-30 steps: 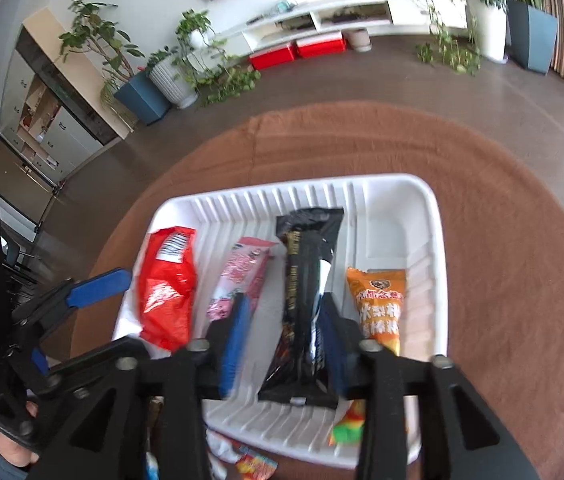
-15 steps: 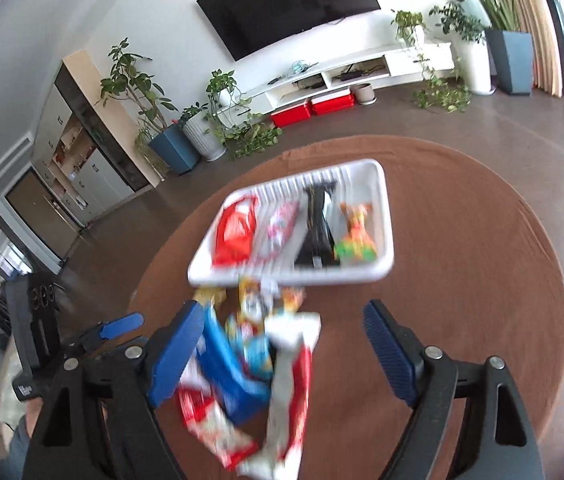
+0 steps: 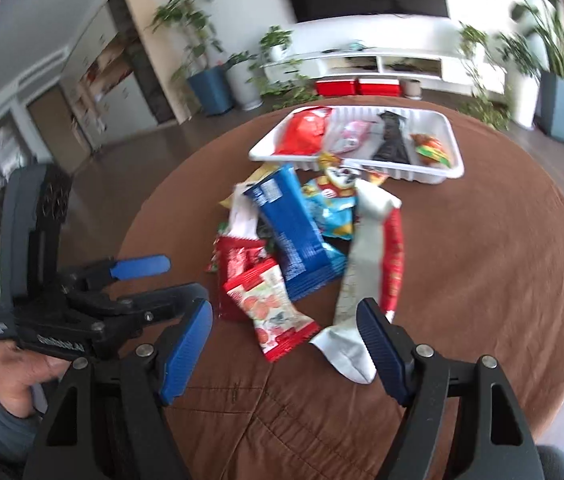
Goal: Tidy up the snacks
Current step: 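Open both tools and withdraw them toward the remaining snacks, then grasp the red wrapped bar with the left tool while the right tool grasps the red-white biscuit pack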
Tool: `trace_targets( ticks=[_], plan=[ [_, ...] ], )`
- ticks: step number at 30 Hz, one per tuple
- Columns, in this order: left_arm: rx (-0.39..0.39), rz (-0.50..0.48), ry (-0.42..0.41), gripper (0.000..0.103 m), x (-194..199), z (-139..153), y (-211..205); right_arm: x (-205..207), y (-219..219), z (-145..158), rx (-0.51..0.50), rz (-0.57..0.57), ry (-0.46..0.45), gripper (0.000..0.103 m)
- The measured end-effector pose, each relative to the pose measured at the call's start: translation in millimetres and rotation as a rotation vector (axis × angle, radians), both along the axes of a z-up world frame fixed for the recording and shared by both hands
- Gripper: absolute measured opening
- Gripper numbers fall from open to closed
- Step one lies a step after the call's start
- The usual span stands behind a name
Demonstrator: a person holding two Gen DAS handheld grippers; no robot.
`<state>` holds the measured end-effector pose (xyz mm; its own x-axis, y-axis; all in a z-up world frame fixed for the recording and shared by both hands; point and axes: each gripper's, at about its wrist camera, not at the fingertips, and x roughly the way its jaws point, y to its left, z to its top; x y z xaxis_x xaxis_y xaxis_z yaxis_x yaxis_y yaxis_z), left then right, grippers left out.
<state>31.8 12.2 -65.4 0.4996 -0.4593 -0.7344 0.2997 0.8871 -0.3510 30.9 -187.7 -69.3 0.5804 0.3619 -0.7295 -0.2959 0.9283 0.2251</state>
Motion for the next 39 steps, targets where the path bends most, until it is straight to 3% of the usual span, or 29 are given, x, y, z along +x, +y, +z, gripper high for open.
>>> trace_targets(
  ticks=[5, 12, 17, 26, 31, 33, 35, 37, 39],
  plan=[
    [0.007, 0.057, -0.011, 0.102, -0.9, 4.7, 17.8, 6.9, 17.7, -7.5, -0.061, 0.044, 0.009, 0.076],
    [-0.054, 0.058, 0.009, 0.102, -1.0, 8.0, 36.1, 25.7, 41.2, -20.5, -0.195, 0.096, 0.04, 0.06],
    [-0.066, 0.034, -0.011, 0.102, -5.4, 10.8, 31.0, 33.6, 48.8, -33.2, -0.228, 0.126, 0.08, 0.053],
    [-0.026, 0.028, -0.006, 0.101, -5.5, 8.5, 20.7, 36.9, 50.7, -41.5, -0.234, 0.146, 0.11, 0.034],
    [0.02, 0.013, 0.006, 0.101, 0.5, 4.3, 4.7, 26.2, 34.7, -34.4, -0.177, 0.091, 0.119, 0.033],
    [0.059, -0.003, 0.012, 0.092, 4.1, 1.5, -8.9, 15.9, 26.5, -26.3, -0.135, 0.061, 0.107, 0.033],
    [0.08, -0.013, 0.024, 0.067, 9.6, -3.8, -20.3, 6.9, 19.2, -19.2, -0.087, 0.036, 0.104, 0.033],
    [0.09, -0.027, 0.048, 0.049, 16.2, -10.3, -31.3, -1.4, 14.6, -12.9, -0.071, 0.019, 0.096, 0.033],
    [0.102, -0.031, 0.066, 0.046, 20.9, -16.7, -39.8, -5.3, 8.1, -7.8, -0.048, 0.006, 0.091, 0.033]
  ],
)
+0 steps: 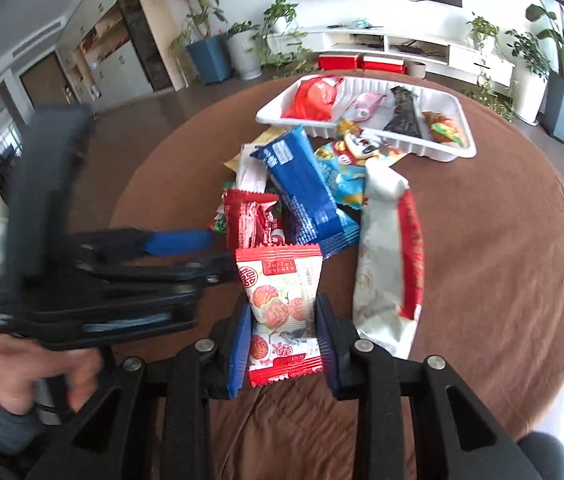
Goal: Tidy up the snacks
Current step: 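Grasp the red wrapped bar with the left tool while the right tool grasps the red-white biscuit pack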
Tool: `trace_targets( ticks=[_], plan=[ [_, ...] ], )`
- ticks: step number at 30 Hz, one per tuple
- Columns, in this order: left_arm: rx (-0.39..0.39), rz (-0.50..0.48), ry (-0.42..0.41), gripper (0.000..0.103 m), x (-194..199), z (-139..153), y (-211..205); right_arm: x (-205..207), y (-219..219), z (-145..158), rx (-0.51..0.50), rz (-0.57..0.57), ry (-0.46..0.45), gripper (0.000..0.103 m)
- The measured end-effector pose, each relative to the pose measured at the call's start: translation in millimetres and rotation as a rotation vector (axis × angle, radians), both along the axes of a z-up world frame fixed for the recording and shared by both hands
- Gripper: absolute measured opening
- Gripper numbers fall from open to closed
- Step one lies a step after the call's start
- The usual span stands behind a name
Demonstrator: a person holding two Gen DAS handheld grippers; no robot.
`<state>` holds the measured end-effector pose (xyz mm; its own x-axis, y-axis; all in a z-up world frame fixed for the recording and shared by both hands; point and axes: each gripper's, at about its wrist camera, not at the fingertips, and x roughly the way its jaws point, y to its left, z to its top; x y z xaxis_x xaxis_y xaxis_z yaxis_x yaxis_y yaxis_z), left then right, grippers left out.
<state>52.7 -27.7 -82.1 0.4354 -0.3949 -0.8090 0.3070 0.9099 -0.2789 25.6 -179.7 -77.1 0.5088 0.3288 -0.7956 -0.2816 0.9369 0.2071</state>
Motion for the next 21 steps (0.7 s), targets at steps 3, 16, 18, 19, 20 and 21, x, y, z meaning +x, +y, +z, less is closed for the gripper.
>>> trace_targets(
  ticks=[3, 16, 18, 19, 20, 21],
  plan=[
    [0.014, 0.004, 0.01, 0.046, 3.7, -2.5, -7.7, -4.5, -8.4, 6.6, 0.025, -0.017, -0.011, 0.033],
    [0.095, 0.005, 0.0, 0.023, 22.8, -6.4, -24.9, -13.7, -28.1, 2.0, 0.108, -0.046, -0.008, 0.033],
    [0.108, -0.007, -0.007, 0.023, 22.3, -6.6, -25.6, -13.2, -29.8, 2.3, 0.113, -0.053, -0.008, 0.033],
    [0.116, -0.013, -0.01, 0.022, 22.4, -6.5, -26.3, -12.9, -30.9, 1.8, 0.117, -0.056, -0.006, 0.033],
    [0.138, -0.026, -0.016, 0.022, 22.9, -6.2, -28.8, -13.6, -30.8, 1.7, 0.118, -0.056, -0.006, 0.033],
    [0.152, -0.035, -0.019, 0.022, 22.2, -6.6, -30.9, -14.0, -29.5, 1.8, 0.118, -0.054, -0.005, 0.033]
  ],
)
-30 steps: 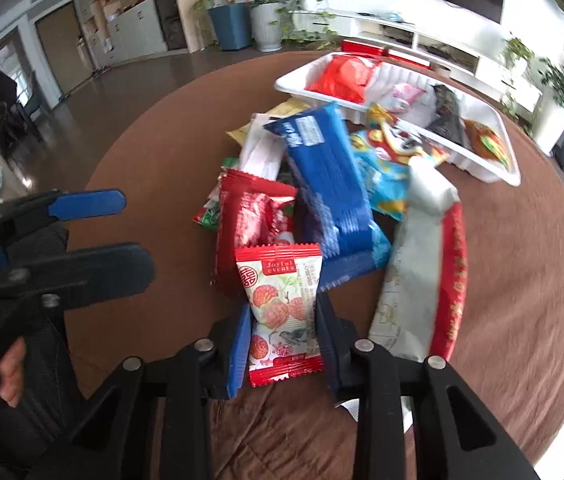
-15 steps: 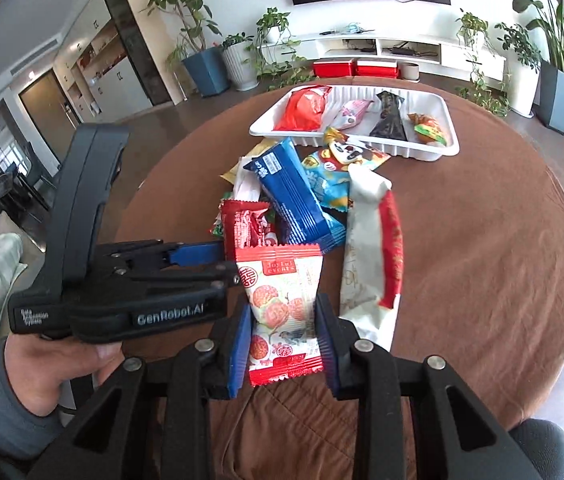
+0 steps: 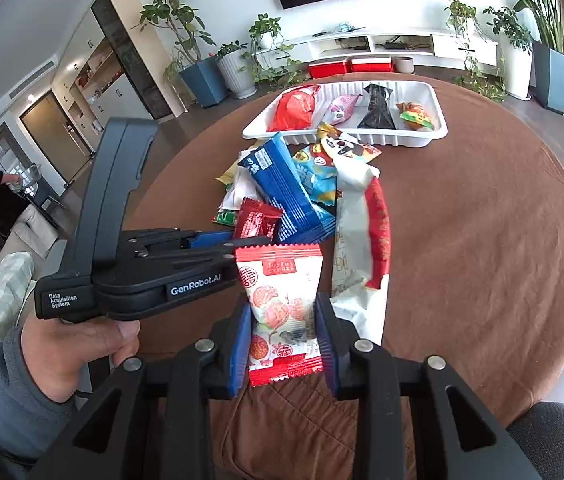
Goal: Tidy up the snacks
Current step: 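Grasp the red wrapped bar with the left tool while the right tool grasps the red-white biscuit pack, then carry the red bar into the tray with the left tool while the right tool carries the biscuit pack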
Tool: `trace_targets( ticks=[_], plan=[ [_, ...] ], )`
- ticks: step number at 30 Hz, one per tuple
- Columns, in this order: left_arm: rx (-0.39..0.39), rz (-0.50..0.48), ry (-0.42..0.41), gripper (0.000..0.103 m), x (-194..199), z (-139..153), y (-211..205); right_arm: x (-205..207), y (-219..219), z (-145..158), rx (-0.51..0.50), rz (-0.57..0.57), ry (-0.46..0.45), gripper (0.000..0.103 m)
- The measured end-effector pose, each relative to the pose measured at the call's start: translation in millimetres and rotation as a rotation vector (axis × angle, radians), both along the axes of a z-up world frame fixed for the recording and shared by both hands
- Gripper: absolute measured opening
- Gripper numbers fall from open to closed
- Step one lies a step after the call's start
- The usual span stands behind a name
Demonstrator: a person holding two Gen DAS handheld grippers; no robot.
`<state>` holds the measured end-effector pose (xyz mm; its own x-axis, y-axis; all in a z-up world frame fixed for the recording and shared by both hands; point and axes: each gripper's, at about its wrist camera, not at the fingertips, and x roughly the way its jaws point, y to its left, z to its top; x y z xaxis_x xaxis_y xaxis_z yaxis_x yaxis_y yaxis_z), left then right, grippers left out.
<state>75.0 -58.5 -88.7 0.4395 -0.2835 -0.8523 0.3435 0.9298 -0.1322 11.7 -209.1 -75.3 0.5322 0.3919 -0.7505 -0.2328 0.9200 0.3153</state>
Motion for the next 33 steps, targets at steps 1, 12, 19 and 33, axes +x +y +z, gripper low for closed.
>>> trace_targets(
  ticks=[1, 12, 19, 33],
  plan=[
    [0.023, -0.015, -0.004, 0.022, 0.4, 0.0, -3.0, -1.1, 0.6, 0.0, 0.0, 0.002, -0.001, 0.033],
    [0.121, -0.14, 0.017, 0.018, 2.4, -0.9, -13.1, -5.4, 8.0, 4.6, -0.016, 0.007, -0.011, 0.033],
    [-0.01, -0.111, 0.057, 0.017, -13.8, -1.1, 13.1, -6.0, 6.3, 7.4, 0.035, 0.006, -0.002, 0.033],
    [-0.418, -0.056, 0.107, 0.017, -32.0, 26.6, 69.5, -0.3, -10.5, 6.3, 0.196, -0.046, 0.039, 0.033]
  ],
)
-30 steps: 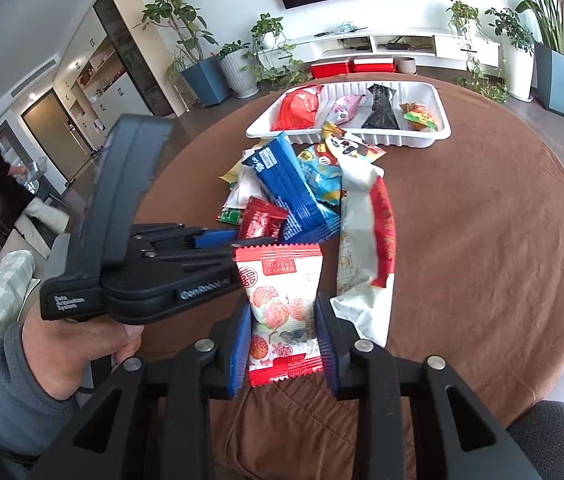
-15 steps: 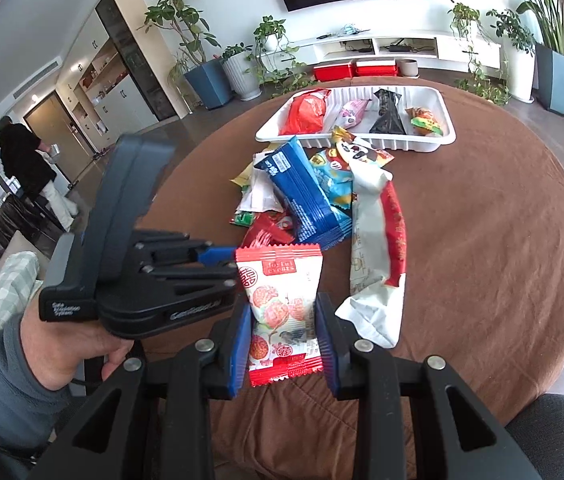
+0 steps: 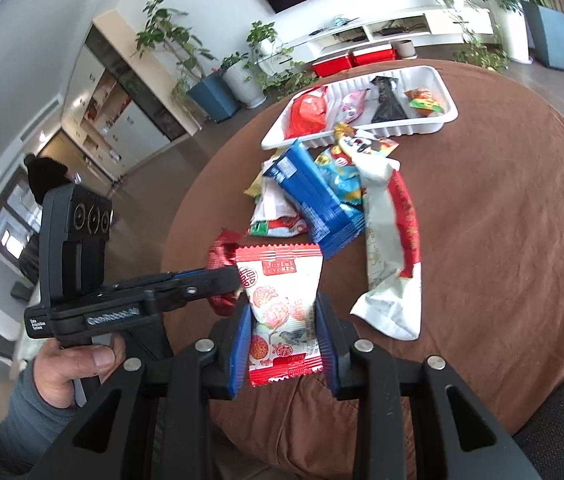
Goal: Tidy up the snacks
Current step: 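Carry the red bar into the tray with the left tool while the right tool carries the biscuit pack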
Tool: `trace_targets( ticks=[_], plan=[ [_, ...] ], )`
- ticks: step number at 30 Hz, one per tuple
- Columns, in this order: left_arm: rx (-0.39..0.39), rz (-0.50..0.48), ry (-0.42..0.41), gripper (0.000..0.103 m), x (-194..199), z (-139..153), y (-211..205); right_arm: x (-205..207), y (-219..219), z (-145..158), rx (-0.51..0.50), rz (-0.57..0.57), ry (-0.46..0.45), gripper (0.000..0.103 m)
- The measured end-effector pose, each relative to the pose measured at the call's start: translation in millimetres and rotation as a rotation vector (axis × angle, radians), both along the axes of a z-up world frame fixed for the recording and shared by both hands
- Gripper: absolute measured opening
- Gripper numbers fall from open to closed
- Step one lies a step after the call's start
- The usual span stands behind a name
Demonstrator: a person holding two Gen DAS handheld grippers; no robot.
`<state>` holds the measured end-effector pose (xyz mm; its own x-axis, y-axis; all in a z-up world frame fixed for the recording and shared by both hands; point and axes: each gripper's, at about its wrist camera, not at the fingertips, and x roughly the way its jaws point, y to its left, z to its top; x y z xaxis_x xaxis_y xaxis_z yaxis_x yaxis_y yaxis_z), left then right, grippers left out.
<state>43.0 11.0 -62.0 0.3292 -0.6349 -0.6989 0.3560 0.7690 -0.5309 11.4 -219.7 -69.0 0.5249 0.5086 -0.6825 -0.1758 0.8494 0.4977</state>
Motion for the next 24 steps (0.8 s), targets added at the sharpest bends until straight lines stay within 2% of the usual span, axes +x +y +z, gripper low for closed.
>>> trace_targets(
  ticks=[9, 17, 20, 24],
  plan=[
    [-0.085, 0.089, -0.041, 0.017, 28.6, 29.4, 45.0, 18.1, -58.0, 8.3, 0.041, -0.148, 0.002, 0.033],
    [-0.046, 0.085, -0.14, 0.017, 91.6, 79.3, 51.1, 67.8, -122.7, 42.8, 0.029, -0.291, -0.065, 0.033],
    [-0.042, 0.075, -0.151, 0.017, 121.8, 92.3, 46.7, 94.6, -132.7, 57.2, 0.021, -0.298, -0.089, 0.033],
    [0.011, 0.032, -0.166, 0.017, 166.0, 105.0, 25.7, 134.0, -121.4, 76.9, -0.016, -0.256, -0.128, 0.033]
  ],
)
